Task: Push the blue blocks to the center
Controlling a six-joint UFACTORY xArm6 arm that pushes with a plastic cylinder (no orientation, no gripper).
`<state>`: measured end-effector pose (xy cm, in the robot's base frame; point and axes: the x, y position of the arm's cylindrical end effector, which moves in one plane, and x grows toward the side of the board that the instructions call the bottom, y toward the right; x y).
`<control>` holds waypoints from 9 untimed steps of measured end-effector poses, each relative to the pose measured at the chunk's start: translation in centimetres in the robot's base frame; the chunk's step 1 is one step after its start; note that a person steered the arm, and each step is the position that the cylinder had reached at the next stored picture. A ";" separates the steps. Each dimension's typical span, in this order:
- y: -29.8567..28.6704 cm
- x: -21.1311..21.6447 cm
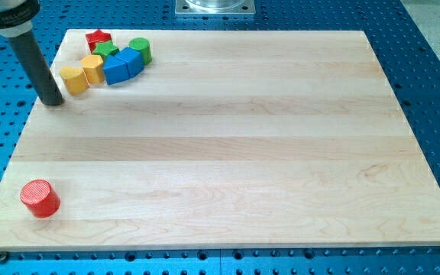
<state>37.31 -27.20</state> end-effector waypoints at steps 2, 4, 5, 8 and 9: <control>1.2 -6.1; 4.6 -10.2; 5.6 -10.5; 10.5 -3.9; 13.9 -3.4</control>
<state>33.89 -13.31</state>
